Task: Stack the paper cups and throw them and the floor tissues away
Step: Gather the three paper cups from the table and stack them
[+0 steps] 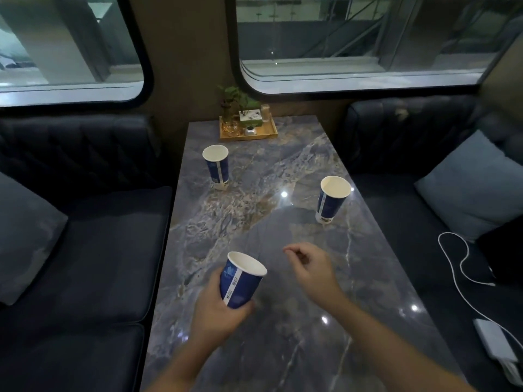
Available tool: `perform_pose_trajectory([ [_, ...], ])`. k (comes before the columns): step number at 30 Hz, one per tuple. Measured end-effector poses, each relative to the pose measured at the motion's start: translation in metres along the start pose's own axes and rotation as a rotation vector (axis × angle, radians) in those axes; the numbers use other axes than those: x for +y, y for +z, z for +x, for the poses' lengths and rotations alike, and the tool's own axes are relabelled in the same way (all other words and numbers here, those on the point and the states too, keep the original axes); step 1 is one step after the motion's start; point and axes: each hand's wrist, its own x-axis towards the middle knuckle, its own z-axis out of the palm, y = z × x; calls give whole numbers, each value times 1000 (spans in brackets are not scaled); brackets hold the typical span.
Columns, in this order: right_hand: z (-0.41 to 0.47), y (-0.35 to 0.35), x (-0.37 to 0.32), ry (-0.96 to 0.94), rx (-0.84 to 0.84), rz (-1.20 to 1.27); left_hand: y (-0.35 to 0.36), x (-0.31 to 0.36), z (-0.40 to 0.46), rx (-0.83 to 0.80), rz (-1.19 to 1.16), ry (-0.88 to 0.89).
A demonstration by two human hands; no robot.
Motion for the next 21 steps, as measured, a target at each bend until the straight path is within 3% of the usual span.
perform_pose_trajectory([
  [7, 67, -38, 53, 37, 124, -262, 13, -1, 22, -56, 21, -15],
  [13, 131, -57, 87, 128, -29, -532, 20, -3, 42, -55, 65, -50],
  [21, 163, -56, 112, 214, 0, -583, 21, -19, 53, -80, 56, -106],
])
